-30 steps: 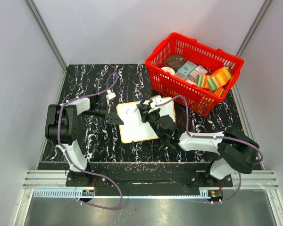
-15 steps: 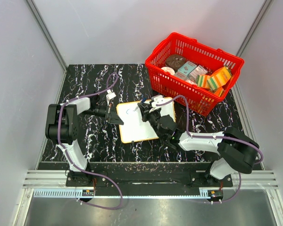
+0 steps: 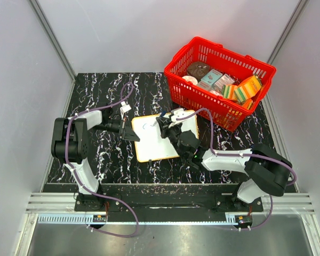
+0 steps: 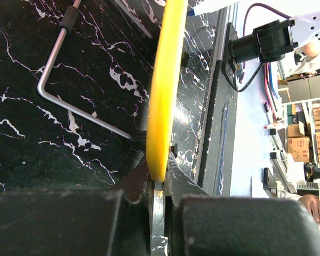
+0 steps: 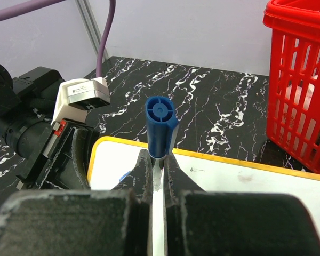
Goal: Write a sentence on the whiteboard
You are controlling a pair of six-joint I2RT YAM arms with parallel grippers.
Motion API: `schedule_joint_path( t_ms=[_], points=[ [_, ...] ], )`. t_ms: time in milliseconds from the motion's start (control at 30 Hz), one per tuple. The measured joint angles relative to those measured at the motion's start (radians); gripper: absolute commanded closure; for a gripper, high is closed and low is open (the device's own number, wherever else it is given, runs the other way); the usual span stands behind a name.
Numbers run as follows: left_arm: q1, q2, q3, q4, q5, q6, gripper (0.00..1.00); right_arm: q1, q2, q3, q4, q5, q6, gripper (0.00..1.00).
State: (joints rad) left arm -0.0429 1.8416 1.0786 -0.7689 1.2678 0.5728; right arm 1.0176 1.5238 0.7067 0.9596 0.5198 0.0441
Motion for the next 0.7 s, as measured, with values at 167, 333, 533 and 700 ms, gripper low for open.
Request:
schedule_joint_path(
  t_ms=[167,333,533,700],
  points=[
    [0.0,0.0,0.0,0.0,0.0,0.0,1.0,-0.002,0.0,-0.014,0.002,0.013,0.008,1.0],
    [0.0,0.0,0.0,0.0,0.0,0.0,1.0,-0.002,0.0,-0.016,0.007,0.013,0.011,1.0],
    [0.0,0.0,0.0,0.0,0.0,0.0,1.0,-0.003,0.0,-0.021,0.016,0.014,0.013,1.0],
    [0.0,0.0,0.0,0.0,0.0,0.0,1.0,-0.005,0.0,-0.021,0.024,0.014,0.005,1.0]
  ],
)
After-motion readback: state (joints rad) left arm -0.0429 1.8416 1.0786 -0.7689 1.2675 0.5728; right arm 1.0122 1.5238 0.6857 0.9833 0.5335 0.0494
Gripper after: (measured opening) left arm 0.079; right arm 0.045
